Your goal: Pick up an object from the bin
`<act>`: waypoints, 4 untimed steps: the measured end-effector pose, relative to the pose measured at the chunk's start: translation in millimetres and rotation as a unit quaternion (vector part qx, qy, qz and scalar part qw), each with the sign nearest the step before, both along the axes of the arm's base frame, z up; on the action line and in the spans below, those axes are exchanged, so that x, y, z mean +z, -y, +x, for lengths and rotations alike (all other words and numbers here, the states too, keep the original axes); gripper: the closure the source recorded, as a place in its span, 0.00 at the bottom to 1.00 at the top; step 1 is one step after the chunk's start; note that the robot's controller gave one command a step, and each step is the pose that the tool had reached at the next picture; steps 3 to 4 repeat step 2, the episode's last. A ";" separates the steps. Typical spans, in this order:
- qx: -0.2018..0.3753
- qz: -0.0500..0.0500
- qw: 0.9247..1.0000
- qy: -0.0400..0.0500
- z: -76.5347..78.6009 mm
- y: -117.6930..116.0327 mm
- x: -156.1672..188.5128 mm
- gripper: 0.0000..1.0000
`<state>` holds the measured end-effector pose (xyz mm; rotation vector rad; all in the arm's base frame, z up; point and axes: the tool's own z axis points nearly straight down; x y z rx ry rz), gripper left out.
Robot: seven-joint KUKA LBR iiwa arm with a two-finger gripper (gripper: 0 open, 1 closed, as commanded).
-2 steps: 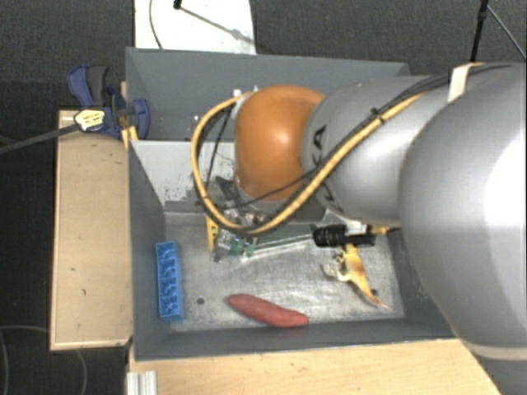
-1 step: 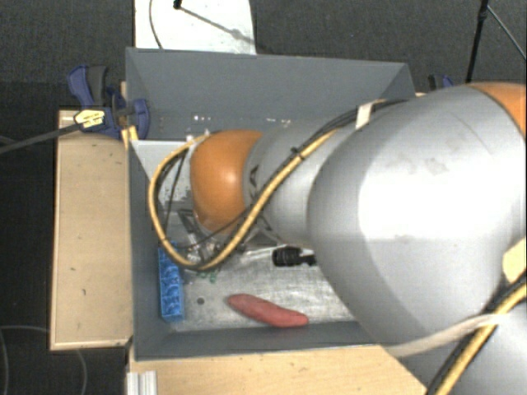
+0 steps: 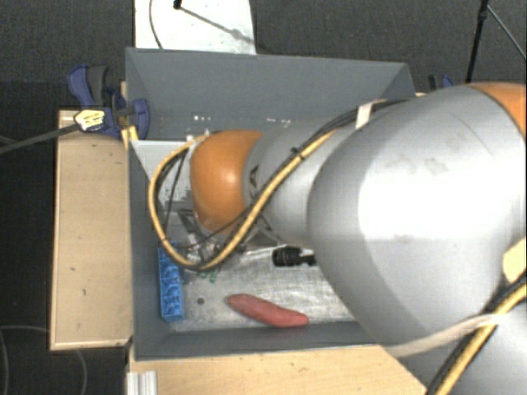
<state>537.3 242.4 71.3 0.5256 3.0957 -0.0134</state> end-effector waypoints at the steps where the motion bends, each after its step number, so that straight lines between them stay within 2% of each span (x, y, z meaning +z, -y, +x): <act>1: 0.004 0.005 1.000 0.001 -42.0 27.9 2.4 1.00; 2: -0.039 0.005 0.999 0.001 -55.9 44.5 25.6 1.00; 4: -0.039 0.005 0.999 0.001 -55.9 44.5 25.6 1.00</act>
Offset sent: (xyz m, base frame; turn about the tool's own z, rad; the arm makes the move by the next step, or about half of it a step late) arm -0.0562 -0.0444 0.0257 0.0751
